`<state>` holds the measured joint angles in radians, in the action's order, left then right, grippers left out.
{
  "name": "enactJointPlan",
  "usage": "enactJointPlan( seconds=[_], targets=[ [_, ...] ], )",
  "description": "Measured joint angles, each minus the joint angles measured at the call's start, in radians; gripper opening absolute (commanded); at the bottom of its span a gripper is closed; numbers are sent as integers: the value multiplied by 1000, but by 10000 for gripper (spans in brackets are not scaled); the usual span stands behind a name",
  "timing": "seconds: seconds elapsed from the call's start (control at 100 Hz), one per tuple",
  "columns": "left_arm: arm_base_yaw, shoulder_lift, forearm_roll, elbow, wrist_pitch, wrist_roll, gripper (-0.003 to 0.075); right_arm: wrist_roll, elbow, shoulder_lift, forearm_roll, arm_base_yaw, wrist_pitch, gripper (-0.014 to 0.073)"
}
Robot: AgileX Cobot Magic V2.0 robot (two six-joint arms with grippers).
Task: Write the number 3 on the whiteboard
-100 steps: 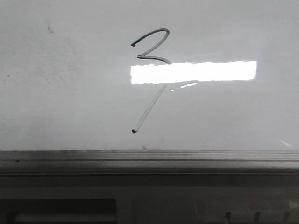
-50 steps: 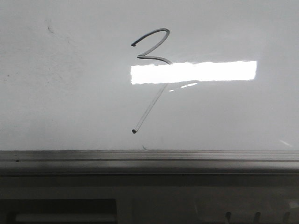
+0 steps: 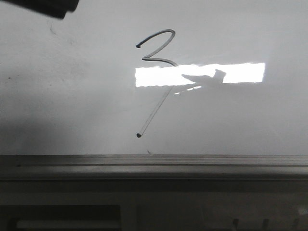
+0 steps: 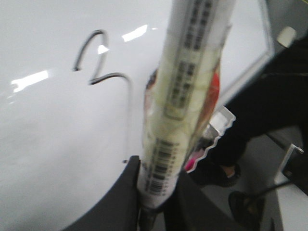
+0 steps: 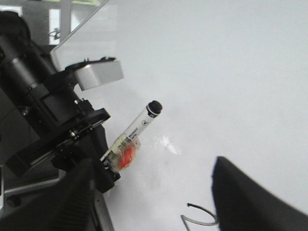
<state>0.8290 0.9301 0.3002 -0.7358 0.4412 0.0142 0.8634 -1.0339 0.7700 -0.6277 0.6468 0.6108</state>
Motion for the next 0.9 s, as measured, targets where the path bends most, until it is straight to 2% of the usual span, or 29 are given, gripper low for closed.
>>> enactJointPlan(
  seconds=[0.02, 0.06, 0.21, 0.48, 0.7, 0.9],
  targets=[
    [-15, 5, 0, 10, -8, -14, -21, -4, 6, -11, 0, -15, 0, 69],
    [-58, 17, 0, 23, -19, -32, -21, -7, 17, -28, 0, -39, 0, -67],
    [-147, 78, 0, 36, -52, -55, -21, -18, 72, -47, 0, -99, 0, -61],
    [-153, 178, 6, 37, -96, -59, -21, -28, 159, -47, -2, -107, -4, -61],
    [-153, 236, 32, 37, -212, -59, -21, -51, 166, -47, -2, -107, -25, -61],
    [-153, 272, 55, 30, -226, -61, -21, -59, 166, -47, -4, -107, -34, -61]
  ],
)
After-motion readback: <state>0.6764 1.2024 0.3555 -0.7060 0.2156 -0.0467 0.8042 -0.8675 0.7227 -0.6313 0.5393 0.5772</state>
